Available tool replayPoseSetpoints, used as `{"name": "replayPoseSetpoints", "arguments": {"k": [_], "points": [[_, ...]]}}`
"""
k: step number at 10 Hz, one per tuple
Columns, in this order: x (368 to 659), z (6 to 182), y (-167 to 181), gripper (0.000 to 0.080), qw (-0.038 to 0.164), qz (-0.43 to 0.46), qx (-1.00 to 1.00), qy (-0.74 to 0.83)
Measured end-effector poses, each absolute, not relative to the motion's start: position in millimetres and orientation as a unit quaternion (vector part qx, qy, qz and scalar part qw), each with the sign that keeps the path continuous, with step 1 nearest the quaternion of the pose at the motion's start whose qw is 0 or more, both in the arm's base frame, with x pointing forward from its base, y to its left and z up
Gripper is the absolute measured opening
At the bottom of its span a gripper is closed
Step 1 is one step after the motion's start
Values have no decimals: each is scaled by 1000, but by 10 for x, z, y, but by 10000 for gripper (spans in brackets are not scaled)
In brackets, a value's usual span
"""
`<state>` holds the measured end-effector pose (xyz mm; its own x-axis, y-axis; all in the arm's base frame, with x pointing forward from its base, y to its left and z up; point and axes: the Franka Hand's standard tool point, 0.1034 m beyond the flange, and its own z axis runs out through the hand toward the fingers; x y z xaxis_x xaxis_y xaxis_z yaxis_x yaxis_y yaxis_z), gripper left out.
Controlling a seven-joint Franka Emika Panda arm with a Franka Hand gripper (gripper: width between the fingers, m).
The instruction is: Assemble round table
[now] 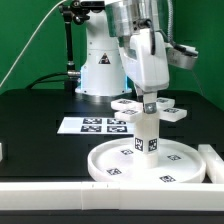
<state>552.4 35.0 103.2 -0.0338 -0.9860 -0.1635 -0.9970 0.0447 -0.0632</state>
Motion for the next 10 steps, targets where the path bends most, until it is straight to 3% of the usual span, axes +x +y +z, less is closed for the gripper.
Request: {"name": "replayPoseSetpoints", "arguments": {"k": [6, 10], "points": [[5587, 1041, 344, 443, 129, 51, -448, 883], [5612, 1057, 376, 431, 140, 71, -348, 924]]}}
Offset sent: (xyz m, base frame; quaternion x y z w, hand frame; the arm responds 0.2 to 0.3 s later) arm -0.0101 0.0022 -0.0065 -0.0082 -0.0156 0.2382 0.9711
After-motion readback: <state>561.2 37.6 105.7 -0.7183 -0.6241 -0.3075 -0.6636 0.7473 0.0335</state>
